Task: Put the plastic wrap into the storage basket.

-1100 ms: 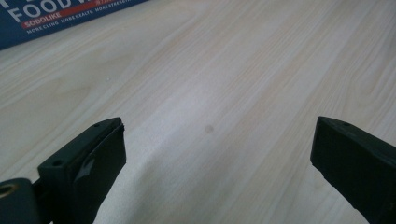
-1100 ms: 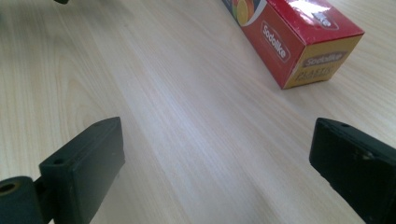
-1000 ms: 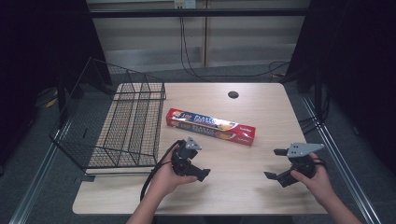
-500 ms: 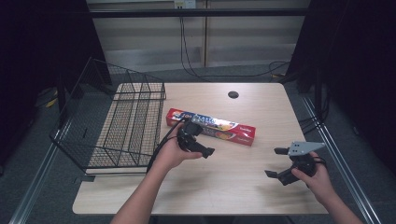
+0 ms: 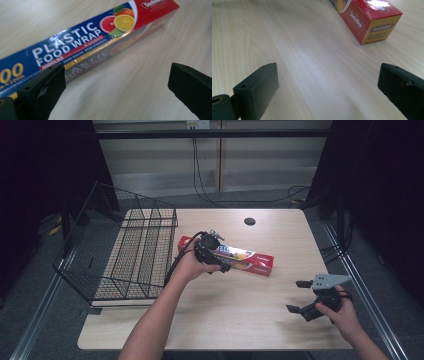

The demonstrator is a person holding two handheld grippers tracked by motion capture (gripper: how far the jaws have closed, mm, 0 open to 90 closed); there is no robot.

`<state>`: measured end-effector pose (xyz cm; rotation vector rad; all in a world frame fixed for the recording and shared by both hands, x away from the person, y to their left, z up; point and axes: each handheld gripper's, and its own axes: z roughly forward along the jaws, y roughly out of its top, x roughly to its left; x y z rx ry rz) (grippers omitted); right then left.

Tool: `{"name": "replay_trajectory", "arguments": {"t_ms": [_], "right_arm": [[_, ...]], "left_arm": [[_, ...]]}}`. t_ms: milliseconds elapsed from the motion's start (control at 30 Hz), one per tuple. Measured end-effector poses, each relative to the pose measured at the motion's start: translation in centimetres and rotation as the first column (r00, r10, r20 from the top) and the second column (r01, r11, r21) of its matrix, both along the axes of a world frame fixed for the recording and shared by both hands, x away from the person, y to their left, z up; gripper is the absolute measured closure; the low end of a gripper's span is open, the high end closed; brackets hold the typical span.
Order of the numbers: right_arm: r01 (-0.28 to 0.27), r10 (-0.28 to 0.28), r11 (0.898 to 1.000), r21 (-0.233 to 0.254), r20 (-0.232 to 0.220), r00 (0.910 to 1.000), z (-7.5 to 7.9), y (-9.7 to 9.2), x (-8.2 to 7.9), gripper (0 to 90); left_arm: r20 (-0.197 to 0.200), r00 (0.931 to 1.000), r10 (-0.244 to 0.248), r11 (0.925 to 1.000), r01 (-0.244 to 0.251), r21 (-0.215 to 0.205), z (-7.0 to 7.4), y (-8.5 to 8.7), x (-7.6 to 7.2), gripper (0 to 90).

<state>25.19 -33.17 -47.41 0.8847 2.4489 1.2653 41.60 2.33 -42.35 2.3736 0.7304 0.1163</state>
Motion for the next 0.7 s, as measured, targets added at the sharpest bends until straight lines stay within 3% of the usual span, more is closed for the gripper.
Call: {"name": "replay_trajectory", "arguments": {"t_ms": [67, 133, 200, 267, 400, 600, 700], "right_arm": [[0.001, -0.001, 1.000, -0.014, 0.000, 1.0000, -0.1, 0.0, -0.3, 3.4], [0.005, -0.005, 1.000, -0.005, 0.006, 1.0000, 0.1, 0.0, -0.3, 3.4], [0.000, 0.000, 1.000, 0.008, 0.010, 0.9999, 0.3, 0.0, -0.2, 3.4], [-0.017, 0.017, 1.000, 0.000, 0.009, 0.9998, 0.2, 0.2, -0.3, 3.4], [-0.046, 0.046, 0.999, 0.003, 0.008, 0.9989, 0.3, 0.7, -0.1, 3.5], [-0.065, 0.065, 0.998, -0.005, 0.007, 0.9978, 0.1, 1.1, 0.2, 3.5], [-0.063, 0.063, 0.998, 0.001, 0.007, 0.9980, 0.1, 1.0, 0.2, 3.5]], "left_arm": [[-0.004, 1.0000, -0.001, 0.9999, 0.001, -0.012, 0.0, -0.2, 0.6, 1.9], [0.017, 0.9997, -0.020, 0.9996, 0.020, 0.022, -0.1, -0.6, 1.2, 2.3], [0.004, 0.9998, -0.019, 0.9991, 0.019, 0.039, -0.3, -0.8, 1.7, 2.5], [-0.020, 0.9996, -0.020, 0.9996, 0.020, 0.020, -0.6, -1.0, 2.2, 2.6], [0.002, 0.9999, -0.011, 0.9998, 0.011, 0.018, -1.1, -1.0, 3.0, 3.2], [-0.015, 0.9998, -0.016, 0.9991, 0.017, 0.038, -1.3, -1.2, 4.0, 2.6], [-0.030, 0.9996, -0.003, 0.9998, 0.003, 0.019, -1.5, -1.3, 4.5, 2.3]]}}
